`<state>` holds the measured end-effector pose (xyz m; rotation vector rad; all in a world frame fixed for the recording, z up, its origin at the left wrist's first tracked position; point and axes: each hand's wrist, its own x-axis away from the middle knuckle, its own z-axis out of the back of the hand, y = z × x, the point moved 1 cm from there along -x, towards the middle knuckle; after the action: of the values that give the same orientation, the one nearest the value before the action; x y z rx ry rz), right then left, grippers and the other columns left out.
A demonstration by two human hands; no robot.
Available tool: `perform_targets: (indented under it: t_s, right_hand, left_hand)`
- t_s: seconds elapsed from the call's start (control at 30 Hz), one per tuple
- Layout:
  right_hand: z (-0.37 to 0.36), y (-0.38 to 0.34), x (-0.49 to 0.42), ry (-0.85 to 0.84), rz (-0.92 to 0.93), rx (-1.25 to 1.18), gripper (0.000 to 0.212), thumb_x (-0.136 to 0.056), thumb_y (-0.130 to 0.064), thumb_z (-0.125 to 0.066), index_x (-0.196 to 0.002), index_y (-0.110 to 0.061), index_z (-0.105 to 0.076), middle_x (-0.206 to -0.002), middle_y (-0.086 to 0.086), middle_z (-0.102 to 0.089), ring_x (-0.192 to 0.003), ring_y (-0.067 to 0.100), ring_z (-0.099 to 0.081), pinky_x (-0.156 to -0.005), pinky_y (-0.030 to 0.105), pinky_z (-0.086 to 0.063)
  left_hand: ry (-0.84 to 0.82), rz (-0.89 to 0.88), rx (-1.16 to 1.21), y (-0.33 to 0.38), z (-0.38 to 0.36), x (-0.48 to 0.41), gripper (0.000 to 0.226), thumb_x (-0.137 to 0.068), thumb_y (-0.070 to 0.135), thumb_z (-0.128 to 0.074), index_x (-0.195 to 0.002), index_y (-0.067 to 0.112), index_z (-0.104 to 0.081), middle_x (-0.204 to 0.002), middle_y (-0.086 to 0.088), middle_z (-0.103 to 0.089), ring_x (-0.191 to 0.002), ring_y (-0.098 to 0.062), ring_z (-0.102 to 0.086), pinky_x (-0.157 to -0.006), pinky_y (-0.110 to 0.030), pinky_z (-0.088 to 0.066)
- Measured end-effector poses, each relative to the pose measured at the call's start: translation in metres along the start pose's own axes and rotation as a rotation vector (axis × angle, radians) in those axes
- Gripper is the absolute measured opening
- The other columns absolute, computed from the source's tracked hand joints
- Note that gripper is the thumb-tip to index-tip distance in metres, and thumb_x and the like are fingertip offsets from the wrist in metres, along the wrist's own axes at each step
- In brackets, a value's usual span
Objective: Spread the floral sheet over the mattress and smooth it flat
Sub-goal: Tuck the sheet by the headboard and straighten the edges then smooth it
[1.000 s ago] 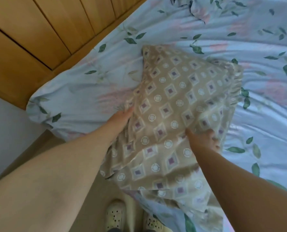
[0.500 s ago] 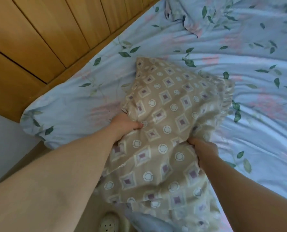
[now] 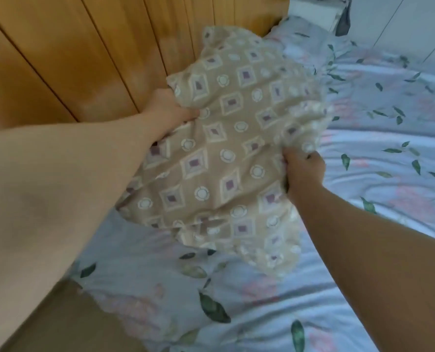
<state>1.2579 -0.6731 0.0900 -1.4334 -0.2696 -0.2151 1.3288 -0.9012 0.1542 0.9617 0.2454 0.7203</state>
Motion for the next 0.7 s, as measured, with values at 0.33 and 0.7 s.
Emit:
perform_targets:
  t_s: [0.33, 0.7]
  right_hand:
    - [-0.080, 0.036, 0.020, -0.326, -0.189, 0.106, 0.067, -0.093, -0.002, -0.050, -0.150, -0.023, -0.023, -0.156, 0.005, -0.025, -0.141, 0.026, -0.030, -0.106, 0.037, -0.030]
    - [0.031, 0.133, 0.068, -0.294, -0.299, 0.581, 0.050, -0.086, -0.014, -0.063, -0.134, -0.010, -0.047, -0.136, 0.013, -0.051, -0.123, 0.028, -0.050, -0.102, 0.035, -0.039]
  left_hand:
    - [-0.235, -0.279, -0.816, -0.068, -0.012, -0.070, 0.068, -0.095, 0.013, -0.043, -0.152, 0.025, -0.007, -0.159, 0.002, -0.002, -0.148, -0.025, -0.005, -0.117, -0.047, -0.021]
    - [-0.624, -0.335, -0.832, -0.123, -0.127, 0.102, 0.040, -0.094, 0.016, -0.050, -0.133, 0.018, -0.046, -0.133, -0.008, -0.042, -0.120, -0.028, -0.045, -0.088, -0.035, -0.040]
